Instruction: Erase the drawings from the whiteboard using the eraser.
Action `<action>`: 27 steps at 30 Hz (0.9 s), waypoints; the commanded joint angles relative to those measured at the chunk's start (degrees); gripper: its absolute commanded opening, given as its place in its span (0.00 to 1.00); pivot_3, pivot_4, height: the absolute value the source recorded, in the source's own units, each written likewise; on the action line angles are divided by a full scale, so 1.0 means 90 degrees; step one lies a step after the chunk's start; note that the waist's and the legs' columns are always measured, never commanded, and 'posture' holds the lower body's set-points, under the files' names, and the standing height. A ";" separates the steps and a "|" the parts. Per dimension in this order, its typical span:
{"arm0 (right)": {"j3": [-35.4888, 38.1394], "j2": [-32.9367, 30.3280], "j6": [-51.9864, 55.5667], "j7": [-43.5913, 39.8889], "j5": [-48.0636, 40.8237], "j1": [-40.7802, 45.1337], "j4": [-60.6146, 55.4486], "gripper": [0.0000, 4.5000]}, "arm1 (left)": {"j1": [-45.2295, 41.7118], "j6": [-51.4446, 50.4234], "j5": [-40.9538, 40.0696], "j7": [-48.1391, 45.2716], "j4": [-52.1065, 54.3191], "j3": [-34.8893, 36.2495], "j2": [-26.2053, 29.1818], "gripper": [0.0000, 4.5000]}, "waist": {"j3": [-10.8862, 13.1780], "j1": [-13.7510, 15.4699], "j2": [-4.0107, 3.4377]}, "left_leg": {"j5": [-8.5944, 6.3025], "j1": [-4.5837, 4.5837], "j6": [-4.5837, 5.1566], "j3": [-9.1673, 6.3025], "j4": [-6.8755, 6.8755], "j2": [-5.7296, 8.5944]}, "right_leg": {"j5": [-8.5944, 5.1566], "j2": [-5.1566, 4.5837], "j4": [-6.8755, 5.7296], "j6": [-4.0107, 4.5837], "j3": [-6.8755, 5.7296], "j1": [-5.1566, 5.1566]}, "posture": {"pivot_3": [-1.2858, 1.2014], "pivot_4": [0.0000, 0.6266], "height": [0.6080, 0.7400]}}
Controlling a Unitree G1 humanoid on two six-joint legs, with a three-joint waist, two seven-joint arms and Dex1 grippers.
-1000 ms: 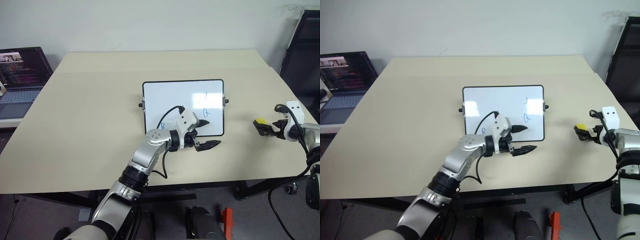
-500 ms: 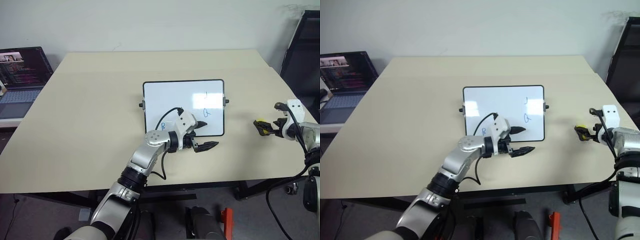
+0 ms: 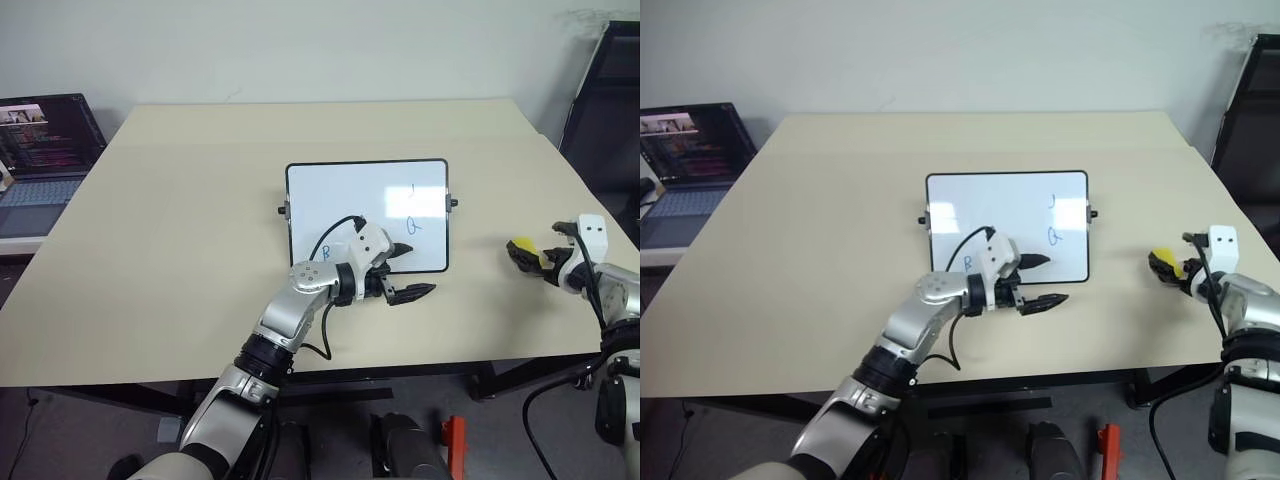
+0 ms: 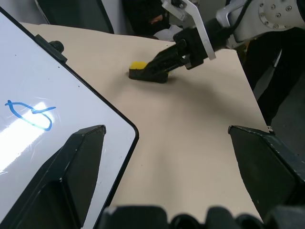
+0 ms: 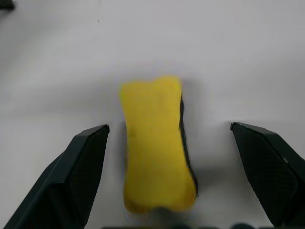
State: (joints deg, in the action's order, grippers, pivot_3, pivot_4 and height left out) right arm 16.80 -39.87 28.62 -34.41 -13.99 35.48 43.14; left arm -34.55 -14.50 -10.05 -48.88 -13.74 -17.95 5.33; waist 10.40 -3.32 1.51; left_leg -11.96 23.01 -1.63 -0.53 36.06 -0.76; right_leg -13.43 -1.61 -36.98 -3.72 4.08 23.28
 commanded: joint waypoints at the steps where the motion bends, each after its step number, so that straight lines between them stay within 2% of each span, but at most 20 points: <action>1: 0.0147 0.0005 0.0010 0.0087 -0.0126 -0.0009 -0.0232 0.96 | -0.0051 0.0063 -0.0007 -0.0001 0.0238 0.0017 -0.0018 1.00 | 0.0000 0.0001 0.0000 | 0.0000 0.0000 0.0000 -0.0001 0.0000 0.0000 | 0.0000 0.0000 0.0000 0.0000 -0.0001 -0.0001 | 0.52 0.24 1.00; 9: 0.0067 -0.0002 0.0084 0.0068 -0.0174 -0.0004 -0.0439 0.96 | -0.0029 0.0053 0.0000 0.0002 0.0262 0.0002 -0.0020 1.00 | 0.0000 0.0003 0.0000 | 0.0000 -0.0001 0.0000 -0.0001 0.0001 0.0000 | 0.0001 0.0000 0.0000 -0.0001 -0.0002 -0.0002 | 0.52 0.24 1.00; 12: -0.0053 -0.0135 0.0282 0.0019 -0.0105 0.0144 -0.0679 0.85 | -0.0021 0.0049 0.0002 0.0012 0.0271 0.0010 -0.0012 1.00 | 0.0000 0.0003 0.0000 | 0.0000 -0.0001 0.0000 -0.0001 0.0001 0.0000 | 0.0001 0.0000 0.0000 -0.0001 -0.0001 -0.0001 | 0.52 0.24 1.00; 20: -0.0806 -0.0649 0.1480 0.0107 0.0473 0.1334 -0.0446 0.85 | -0.0025 0.0070 0.0018 0.0024 0.0231 -0.0019 -0.0050 1.00 | 0.0000 0.0010 -0.0002 | 0.0000 -0.0001 0.0000 -0.0001 0.0001 0.0000 | 0.0001 0.0000 -0.0001 -0.0001 -0.0003 -0.0001 | 0.52 0.24 1.00; 27: -0.1167 -0.0850 0.1747 -0.0343 0.0696 0.1562 0.0097 0.85 | 0.0023 0.0081 0.0017 0.0065 0.0257 -0.0034 -0.0092 1.00 | 0.0000 0.0048 -0.0001 | 0.0000 0.0003 0.0000 -0.0003 -0.0001 0.0000 | 0.0000 -0.0001 0.0006 0.0000 -0.0005 -0.0001 | 0.52 0.24 1.00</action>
State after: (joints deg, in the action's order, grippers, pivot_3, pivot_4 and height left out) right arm 6.11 -45.96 44.25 -36.33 -7.89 49.04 43.73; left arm -34.22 -14.53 -9.98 -48.29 -13.71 -18.08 4.97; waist 10.40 -2.88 1.49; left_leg -11.96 23.04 -1.63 -0.55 36.06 -0.76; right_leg -13.42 -1.62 -36.93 -3.72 4.04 23.27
